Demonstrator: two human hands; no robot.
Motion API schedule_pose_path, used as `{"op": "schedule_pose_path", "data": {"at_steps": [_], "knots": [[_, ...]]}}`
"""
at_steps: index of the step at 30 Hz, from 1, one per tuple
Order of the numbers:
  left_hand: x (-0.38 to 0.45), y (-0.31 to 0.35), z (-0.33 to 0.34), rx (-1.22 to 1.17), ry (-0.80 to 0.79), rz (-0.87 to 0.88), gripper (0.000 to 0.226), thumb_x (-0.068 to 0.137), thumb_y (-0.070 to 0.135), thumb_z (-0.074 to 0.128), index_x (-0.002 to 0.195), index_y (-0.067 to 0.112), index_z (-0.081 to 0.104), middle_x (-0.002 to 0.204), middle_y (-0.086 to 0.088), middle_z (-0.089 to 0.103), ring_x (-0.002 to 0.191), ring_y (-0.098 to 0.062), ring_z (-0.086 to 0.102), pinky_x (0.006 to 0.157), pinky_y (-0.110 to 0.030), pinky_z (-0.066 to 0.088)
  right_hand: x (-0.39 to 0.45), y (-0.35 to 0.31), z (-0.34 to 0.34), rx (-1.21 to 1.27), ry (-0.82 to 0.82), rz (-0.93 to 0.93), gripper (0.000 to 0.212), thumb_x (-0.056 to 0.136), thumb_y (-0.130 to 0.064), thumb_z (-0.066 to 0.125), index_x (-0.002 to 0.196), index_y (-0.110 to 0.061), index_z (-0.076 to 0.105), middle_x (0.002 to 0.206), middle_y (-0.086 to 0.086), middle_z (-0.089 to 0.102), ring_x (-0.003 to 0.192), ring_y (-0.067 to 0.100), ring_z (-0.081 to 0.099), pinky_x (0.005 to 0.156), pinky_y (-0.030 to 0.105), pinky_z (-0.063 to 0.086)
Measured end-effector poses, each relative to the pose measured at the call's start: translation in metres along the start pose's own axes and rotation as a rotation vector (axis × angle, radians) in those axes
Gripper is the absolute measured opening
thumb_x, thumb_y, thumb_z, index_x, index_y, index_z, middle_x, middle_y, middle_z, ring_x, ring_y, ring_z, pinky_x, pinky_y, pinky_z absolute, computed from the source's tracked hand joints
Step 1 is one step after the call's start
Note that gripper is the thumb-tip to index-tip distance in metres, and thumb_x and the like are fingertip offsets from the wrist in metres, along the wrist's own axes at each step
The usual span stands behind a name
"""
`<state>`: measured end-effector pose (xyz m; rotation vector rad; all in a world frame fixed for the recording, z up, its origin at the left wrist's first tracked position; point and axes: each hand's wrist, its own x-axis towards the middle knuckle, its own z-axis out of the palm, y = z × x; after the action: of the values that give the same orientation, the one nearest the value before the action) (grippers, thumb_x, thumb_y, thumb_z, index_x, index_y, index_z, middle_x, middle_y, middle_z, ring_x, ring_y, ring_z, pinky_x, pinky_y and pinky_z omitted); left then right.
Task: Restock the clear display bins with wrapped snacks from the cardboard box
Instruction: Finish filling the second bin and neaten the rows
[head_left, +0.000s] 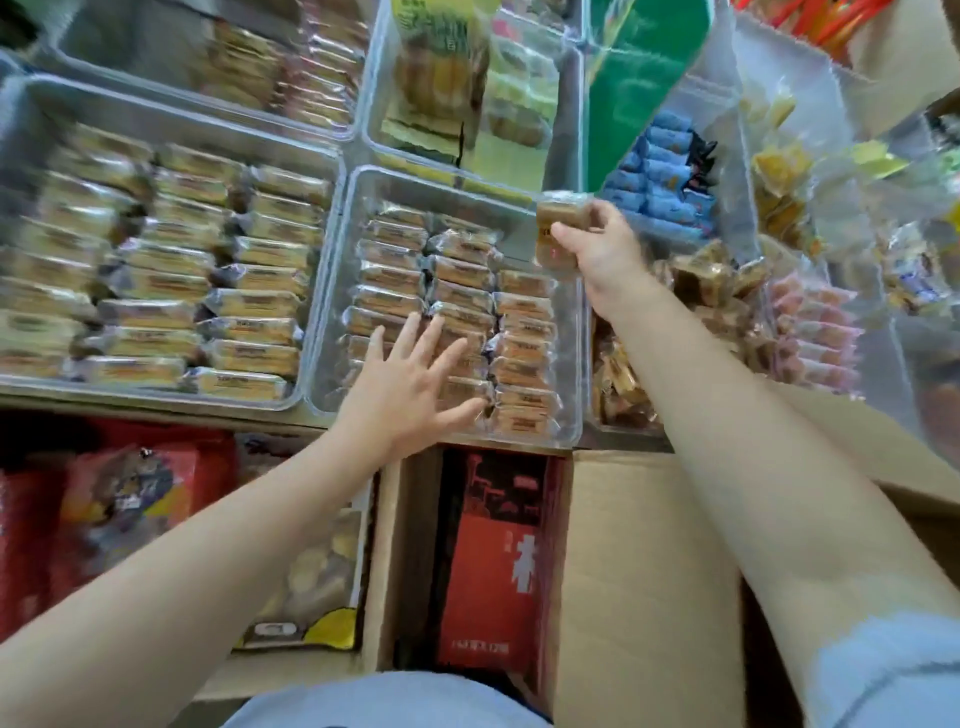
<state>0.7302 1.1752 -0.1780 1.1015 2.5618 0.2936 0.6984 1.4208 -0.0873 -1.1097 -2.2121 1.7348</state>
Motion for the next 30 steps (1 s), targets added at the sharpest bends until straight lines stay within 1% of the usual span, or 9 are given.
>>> {"op": "schedule_pose_path", "data": {"at_steps": [5,8,13,17,20,23,26,28,30], "knots": [[0.002,-0.002,0.005,-0.01,0.028,0.003,0.085,0.093,0.079,0.015,0.16,0.027,0.019,0.169,-0.01,0.007,0.156,-0.029,-0.003,0.122,-0.06,0.005,0.042,0.025,0.023,-0.98,-0.052,-0.351,0.036,0.092,-0.011,0.063,0.126,-0.022,0.059,0.121,0.005,0.06,0.114,0.024,0.053,0.098,0.036,0.043],[0.002,-0.002,0.008,-0.012,0.043,0.002,0.085,0.094,0.077,0.016,0.159,0.024,0.024,0.168,-0.011,0.01,0.156,-0.03,0.0,0.122,-0.061,0.007,0.046,0.038,0.028,-1.298,-0.139,-0.356,0.045,0.095,-0.018,0.055,0.139,-0.023,0.051,0.129,0.012,0.055,0.123,0.033,0.048,0.105,0.042,0.038],[0.002,-0.001,0.008,0.007,0.038,0.008,0.085,0.094,0.076,0.015,0.158,0.021,0.027,0.168,-0.013,0.012,0.156,-0.032,0.002,0.12,-0.063,0.01,0.048,0.051,0.035,-1.215,-0.263,-0.197,0.055,0.1,-0.043,0.034,0.149,-0.019,0.04,0.141,0.016,0.048,0.132,0.034,0.04,0.111,0.045,0.031],[0.003,-0.001,0.007,0.017,0.031,0.007,0.084,0.094,0.074,0.017,0.156,0.02,0.033,0.167,-0.015,0.015,0.155,-0.033,0.005,0.119,-0.064,0.011,0.048,0.069,0.051,-1.282,-0.266,-0.151,0.083,0.097,-0.071,0.018,0.158,-0.014,0.02,0.159,0.021,0.028,0.149,0.035,0.021,0.122,0.049,0.015],[0.002,0.0,0.004,0.018,0.017,-0.003,0.083,0.095,0.073,0.017,0.156,0.019,0.032,0.167,-0.014,0.014,0.155,-0.031,0.004,0.12,-0.063,0.01,0.032,0.08,0.062,-1.241,-0.201,-0.14,0.092,0.094,-0.075,0.013,0.16,-0.011,0.006,0.166,0.017,0.007,0.154,0.031,0.0,0.124,0.05,-0.001],[0.002,-0.001,0.001,0.016,-0.003,-0.013,0.083,0.095,0.074,0.013,0.157,0.02,0.029,0.168,-0.012,0.011,0.156,-0.03,0.0,0.121,-0.062,0.008,0.013,0.079,0.062,-1.225,-0.206,-0.152,0.093,0.095,-0.075,0.015,0.16,-0.01,0.0,0.167,0.012,-0.005,0.154,0.027,-0.007,0.123,0.048,-0.004],[0.0,-0.001,-0.002,0.03,-0.011,-0.02,0.086,0.093,0.073,0.006,0.157,0.021,0.029,0.168,-0.011,0.011,0.156,-0.028,0.001,0.122,-0.06,0.008,-0.009,0.059,0.049,-1.078,-0.318,-0.086,0.084,0.097,-0.071,0.026,0.156,-0.012,0.027,0.164,0.013,0.022,0.151,0.029,0.02,0.121,0.047,0.021],[-0.002,-0.002,-0.002,0.045,-0.013,-0.02,0.084,0.092,0.07,0.005,0.157,0.022,0.03,0.168,-0.01,0.013,0.156,-0.027,0.003,0.122,-0.058,0.009,-0.034,0.037,0.029,-0.971,-0.409,-0.105,0.065,0.099,-0.063,0.036,0.14,-0.016,0.053,0.144,0.006,0.052,0.131,0.024,0.049,0.104,0.039,0.041],[-0.004,-0.004,-0.001,0.039,-0.009,-0.032,0.078,0.094,0.065,0.011,0.155,0.022,0.034,0.167,-0.011,0.018,0.156,-0.027,0.005,0.123,-0.057,0.009,-0.069,0.014,-0.002,-0.905,-0.434,-0.162,0.04,0.101,-0.048,0.044,0.121,-0.021,0.066,0.122,-0.004,0.066,0.108,0.015,0.06,0.09,0.034,0.047]]}}
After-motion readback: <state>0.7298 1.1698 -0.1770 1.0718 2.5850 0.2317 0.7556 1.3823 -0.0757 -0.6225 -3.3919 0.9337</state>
